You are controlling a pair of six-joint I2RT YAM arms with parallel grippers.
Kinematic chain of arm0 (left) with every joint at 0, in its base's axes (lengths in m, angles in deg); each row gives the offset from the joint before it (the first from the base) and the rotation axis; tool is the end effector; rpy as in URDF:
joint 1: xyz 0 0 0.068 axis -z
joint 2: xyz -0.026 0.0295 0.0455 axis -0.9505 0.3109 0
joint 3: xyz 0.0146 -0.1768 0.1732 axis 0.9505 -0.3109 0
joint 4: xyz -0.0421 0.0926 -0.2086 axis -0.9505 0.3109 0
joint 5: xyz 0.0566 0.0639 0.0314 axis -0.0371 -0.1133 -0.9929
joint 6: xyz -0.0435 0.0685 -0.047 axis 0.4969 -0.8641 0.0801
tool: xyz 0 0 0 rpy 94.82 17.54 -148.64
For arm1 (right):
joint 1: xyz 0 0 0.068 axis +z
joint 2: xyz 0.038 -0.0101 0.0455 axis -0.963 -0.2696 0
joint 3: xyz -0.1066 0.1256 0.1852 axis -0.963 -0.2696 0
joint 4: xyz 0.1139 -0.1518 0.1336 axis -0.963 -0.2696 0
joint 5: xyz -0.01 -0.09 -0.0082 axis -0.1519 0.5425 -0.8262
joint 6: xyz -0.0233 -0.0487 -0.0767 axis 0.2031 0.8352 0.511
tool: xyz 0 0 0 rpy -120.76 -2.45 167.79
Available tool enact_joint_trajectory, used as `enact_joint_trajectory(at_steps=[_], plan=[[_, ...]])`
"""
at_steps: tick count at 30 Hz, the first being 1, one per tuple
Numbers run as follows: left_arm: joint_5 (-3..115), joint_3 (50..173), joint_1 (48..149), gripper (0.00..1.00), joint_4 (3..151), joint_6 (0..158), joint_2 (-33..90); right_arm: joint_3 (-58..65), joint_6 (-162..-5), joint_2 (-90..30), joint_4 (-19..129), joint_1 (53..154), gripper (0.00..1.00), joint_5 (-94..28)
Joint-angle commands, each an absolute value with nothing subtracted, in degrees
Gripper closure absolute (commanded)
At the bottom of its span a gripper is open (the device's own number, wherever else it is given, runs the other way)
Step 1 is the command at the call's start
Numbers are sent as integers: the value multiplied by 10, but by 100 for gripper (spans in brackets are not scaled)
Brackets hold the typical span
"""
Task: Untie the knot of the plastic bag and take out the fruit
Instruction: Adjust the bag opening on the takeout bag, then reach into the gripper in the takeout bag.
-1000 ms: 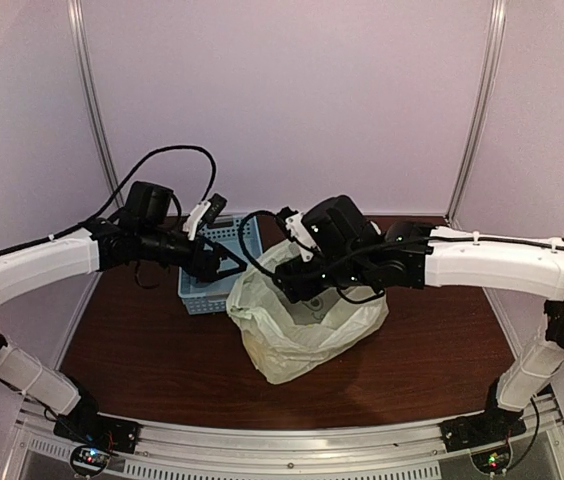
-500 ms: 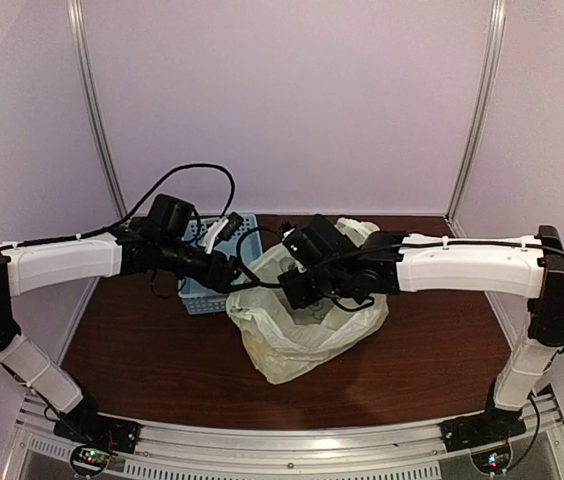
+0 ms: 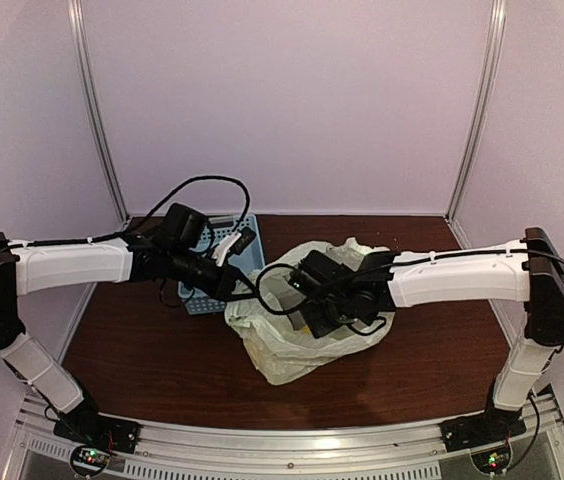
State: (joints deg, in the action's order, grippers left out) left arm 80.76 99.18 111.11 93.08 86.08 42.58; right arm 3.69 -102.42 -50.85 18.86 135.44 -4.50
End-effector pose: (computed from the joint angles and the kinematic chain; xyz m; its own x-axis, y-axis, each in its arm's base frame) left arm 0.2324 -0.2492 0.1999 -0.7726 0.2823 -0.5687 0.6217 0.5182 -0.5873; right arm 0.1989 0.2990 0.1716 -0.7079 -0.4446 -0.5488 -0.4848 0.8709 -0.0801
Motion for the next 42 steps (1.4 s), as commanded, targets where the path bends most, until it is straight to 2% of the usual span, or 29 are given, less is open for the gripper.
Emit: enact_joint_trajectory(at_steps=[1, 11, 20, 36, 42], plan=[[803, 983, 1118, 100, 926, 854, 411, -16, -1099, -460, 134, 1367, 33, -53], [796, 981, 1157, 100, 933, 840, 409, -69, -1189, -431, 120, 1406, 33, -68], [777, 984, 1178, 100, 940, 822, 400, 17, -1163, -452, 89, 1402, 20, -13], [760, 985, 1188, 100, 950, 811, 395, 74, -1094, -514, 113, 1351, 25, -17], [758, 986, 1188, 100, 950, 811, 396, 57, -1094, -523, 125, 1350, 25, -27]])
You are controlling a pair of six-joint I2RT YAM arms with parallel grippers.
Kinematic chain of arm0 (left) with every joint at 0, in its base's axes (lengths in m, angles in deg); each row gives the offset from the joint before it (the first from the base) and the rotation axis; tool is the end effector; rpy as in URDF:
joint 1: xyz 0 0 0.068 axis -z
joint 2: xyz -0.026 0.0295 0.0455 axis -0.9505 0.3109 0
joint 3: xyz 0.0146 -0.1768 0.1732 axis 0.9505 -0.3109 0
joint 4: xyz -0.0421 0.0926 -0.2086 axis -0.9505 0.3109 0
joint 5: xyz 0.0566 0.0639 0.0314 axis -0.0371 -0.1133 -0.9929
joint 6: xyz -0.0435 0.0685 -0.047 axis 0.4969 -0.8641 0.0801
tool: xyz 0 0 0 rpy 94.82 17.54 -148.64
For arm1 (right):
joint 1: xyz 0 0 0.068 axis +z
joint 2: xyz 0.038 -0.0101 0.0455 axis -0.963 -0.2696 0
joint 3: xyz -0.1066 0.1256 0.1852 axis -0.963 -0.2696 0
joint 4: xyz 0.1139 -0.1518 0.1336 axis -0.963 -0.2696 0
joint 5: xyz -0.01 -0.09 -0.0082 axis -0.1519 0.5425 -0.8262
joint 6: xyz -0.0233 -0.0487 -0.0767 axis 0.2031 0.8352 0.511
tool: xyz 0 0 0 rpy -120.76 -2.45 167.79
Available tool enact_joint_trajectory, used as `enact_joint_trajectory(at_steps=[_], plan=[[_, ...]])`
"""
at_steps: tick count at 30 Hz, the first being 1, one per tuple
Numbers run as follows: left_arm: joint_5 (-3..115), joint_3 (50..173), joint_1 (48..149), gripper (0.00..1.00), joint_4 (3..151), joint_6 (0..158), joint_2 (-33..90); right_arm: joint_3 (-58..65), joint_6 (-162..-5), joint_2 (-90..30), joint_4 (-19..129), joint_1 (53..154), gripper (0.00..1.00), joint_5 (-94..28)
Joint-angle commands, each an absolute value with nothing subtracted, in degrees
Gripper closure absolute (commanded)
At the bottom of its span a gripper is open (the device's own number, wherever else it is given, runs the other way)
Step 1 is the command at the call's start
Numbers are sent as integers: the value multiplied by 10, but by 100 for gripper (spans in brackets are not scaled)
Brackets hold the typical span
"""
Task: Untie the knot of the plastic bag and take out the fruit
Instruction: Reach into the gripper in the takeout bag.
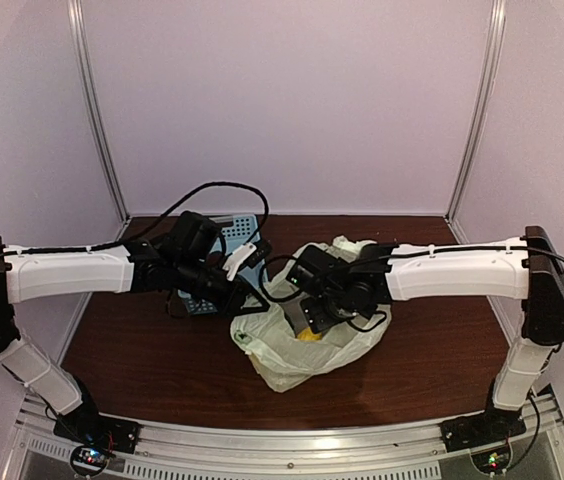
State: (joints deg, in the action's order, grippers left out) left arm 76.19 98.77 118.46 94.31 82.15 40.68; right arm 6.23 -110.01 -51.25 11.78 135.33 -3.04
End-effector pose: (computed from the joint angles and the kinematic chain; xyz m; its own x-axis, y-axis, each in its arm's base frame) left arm 0.2003 -0.2702 0.2034 -0.6785 0.3892 -0.6230 0.7283 0.4678 -0.5008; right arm 0.1967 0.2895 0.1745 -0.7816 -0.3619 -0.5081 -0.3763 0.9232 -0.0787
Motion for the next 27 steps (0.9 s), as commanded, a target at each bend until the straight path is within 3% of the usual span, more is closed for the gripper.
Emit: enact_joint_trajectory(at_steps=[1, 8, 18, 27], plan=[[759, 986, 1189, 100, 950, 812, 396, 51, -1096, -524, 127, 1349, 25, -27], [758, 987, 1189, 100, 951, 812, 397, 27, -1109, -523, 119, 1346, 25, -25], [758, 987, 1189, 100, 952, 812, 398, 22, -1123, -495, 103, 1345, 12, -2], [754, 988, 1189, 100, 955, 811, 398, -38, -1140, -504, 150, 1342, 25, -33]])
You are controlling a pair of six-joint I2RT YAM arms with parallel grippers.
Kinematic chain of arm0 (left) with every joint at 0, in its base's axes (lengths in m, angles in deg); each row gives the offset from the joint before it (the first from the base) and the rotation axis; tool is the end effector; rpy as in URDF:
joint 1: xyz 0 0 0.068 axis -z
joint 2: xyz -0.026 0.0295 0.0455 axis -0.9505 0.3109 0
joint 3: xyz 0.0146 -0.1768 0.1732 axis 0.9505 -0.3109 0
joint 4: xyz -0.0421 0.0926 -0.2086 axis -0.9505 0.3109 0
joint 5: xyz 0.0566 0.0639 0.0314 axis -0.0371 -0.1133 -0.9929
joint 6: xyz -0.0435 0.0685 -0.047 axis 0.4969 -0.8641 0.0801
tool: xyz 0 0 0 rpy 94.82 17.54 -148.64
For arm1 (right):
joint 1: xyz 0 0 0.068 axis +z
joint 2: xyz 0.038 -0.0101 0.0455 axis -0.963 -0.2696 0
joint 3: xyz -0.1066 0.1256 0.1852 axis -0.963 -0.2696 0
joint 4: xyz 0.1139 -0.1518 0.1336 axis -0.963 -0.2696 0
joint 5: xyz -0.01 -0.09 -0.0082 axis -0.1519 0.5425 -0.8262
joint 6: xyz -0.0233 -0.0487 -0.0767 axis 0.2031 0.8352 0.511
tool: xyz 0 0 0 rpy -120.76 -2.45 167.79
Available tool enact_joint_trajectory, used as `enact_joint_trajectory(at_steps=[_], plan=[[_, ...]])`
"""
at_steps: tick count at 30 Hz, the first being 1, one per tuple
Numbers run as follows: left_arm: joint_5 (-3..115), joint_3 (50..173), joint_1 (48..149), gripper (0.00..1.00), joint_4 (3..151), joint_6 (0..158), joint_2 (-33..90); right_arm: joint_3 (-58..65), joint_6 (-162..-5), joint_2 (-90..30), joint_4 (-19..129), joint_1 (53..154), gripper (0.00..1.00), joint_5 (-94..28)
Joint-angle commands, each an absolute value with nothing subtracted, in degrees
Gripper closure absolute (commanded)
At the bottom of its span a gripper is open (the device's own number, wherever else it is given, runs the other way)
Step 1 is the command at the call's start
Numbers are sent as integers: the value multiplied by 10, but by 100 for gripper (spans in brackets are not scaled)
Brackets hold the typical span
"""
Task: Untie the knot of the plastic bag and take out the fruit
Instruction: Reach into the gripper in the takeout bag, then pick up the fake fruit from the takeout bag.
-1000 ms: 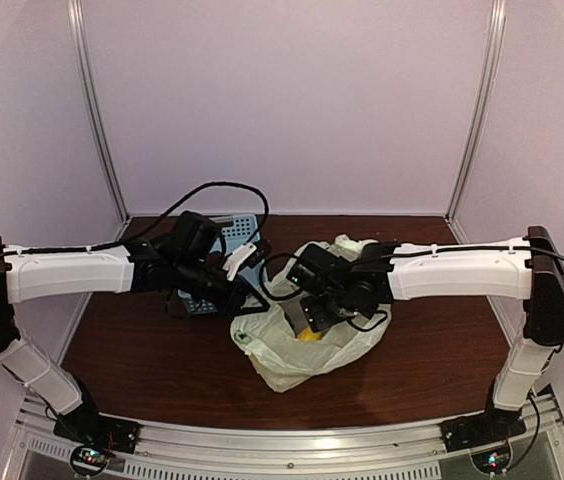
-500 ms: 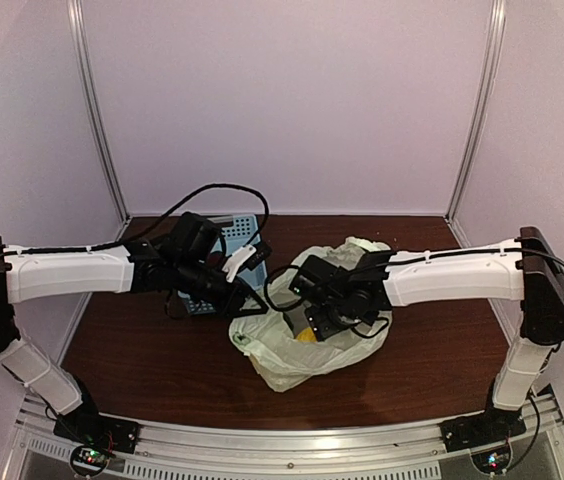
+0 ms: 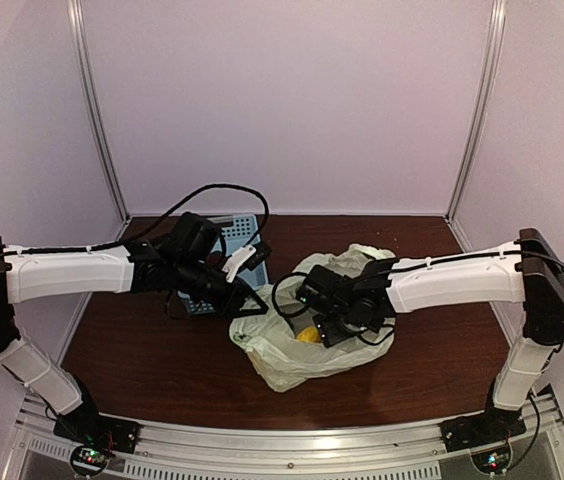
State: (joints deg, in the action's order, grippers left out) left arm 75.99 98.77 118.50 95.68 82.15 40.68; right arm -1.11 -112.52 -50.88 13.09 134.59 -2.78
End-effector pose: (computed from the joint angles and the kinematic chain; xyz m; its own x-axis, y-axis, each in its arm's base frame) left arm 0.1987 -0.2685 0.2007 -0.6882 0.3997 -0.6055 0.7200 0.4787 -0.5024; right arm 0.1903 0.2685 0.1435 -0.8236 -0.3516 -0.4450 -0.3322 0.9350 -0.1239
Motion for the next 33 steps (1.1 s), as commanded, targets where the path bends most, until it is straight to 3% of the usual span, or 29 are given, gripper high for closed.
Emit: enact_joint_trajectory(at_steps=[1, 8, 20, 33], plan=[[754, 988, 1189, 100, 955, 812, 398, -42, -1141, -504, 155, 1342, 26, -35], [754, 989, 1189, 100, 956, 811, 398, -51, -1135, -518, 183, 1338, 31, -40], [749, 990, 1189, 100, 958, 811, 400, -55, -1118, -495, 220, 1336, 57, -48], [747, 993, 1189, 100, 958, 814, 404, -29, -1039, -449, 259, 1373, 58, -44]])
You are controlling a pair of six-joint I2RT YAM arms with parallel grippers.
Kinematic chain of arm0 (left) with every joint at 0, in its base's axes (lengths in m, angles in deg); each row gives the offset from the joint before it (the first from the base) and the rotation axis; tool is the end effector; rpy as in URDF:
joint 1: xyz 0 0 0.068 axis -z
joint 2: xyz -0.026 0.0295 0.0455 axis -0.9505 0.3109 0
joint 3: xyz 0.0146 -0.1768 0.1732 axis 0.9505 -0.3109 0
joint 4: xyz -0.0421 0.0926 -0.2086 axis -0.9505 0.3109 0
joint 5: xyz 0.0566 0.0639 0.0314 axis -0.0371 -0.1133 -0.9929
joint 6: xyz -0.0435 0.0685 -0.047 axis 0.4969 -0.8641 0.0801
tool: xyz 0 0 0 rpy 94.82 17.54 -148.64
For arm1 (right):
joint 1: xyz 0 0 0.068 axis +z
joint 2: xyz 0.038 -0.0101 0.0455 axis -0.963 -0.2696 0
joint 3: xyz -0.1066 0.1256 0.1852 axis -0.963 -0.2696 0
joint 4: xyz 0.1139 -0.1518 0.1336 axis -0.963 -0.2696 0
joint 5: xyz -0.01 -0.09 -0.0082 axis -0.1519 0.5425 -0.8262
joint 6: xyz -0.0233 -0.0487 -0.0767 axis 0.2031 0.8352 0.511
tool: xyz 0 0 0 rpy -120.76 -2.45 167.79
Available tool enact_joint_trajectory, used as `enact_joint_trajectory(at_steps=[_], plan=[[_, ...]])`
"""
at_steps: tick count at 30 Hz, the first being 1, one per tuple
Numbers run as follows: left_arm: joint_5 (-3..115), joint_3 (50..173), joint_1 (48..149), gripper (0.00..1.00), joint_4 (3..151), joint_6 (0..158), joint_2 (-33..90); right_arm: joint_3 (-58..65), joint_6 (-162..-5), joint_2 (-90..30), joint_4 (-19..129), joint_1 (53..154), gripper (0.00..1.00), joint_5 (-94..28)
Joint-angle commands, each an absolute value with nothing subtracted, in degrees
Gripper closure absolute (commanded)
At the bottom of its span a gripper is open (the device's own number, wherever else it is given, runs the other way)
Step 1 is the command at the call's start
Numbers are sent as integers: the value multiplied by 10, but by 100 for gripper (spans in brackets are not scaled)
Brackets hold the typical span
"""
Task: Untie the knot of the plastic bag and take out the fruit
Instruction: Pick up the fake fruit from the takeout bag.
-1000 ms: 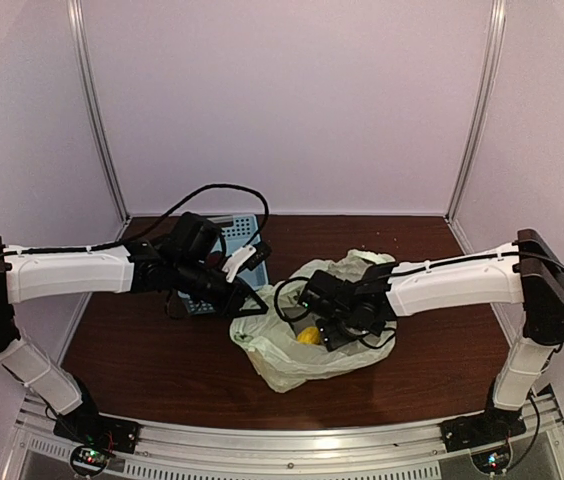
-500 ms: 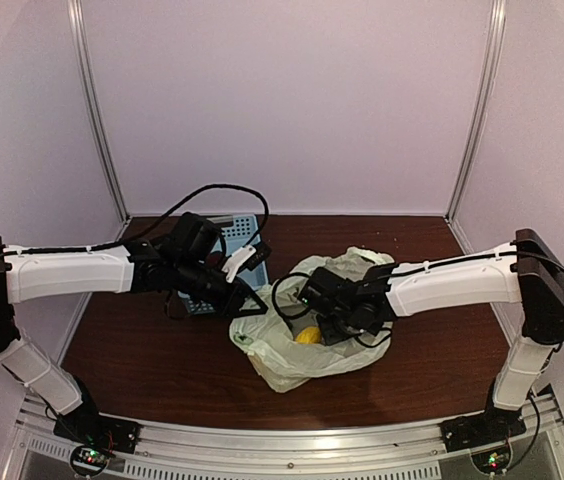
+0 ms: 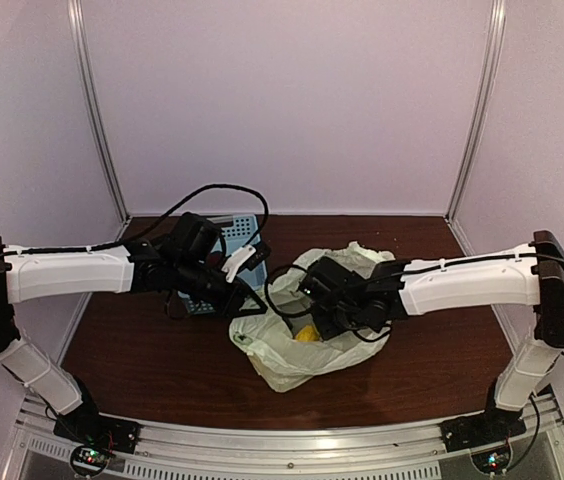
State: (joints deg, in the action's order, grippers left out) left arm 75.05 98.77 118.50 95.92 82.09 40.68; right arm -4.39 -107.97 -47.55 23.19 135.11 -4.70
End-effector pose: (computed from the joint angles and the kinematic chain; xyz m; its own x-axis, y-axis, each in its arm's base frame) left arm 0.1996 -0.2677 0.1999 -0.6888 0.3988 -0.6054 0.7178 0.4921 -0.4925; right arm 0.1913 0.2819 0.1553 -0.7566 -0.3581 -0.5471 -0.4104 0.9114 -0.0289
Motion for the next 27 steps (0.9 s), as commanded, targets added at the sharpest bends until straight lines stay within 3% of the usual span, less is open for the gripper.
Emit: enact_joint_trajectory(at_steps=[1, 16, 19, 22, 27], plan=[[747, 993, 1189, 100, 958, 815, 405, -30, -1033, -448, 265, 1379, 58, -43], [711, 990, 1188, 99, 949, 817, 389, -57, -1009, -341, 322, 1428, 56, -26], [690, 983, 1188, 80, 940, 815, 367, -44, -1007, -327, 323, 1427, 56, -25], [678, 979, 1188, 54, 936, 807, 346, -24, -1004, -322, 321, 1428, 56, -25], [657, 974, 1181, 23, 933, 791, 307, 31, -988, -326, 311, 1428, 55, -24]])
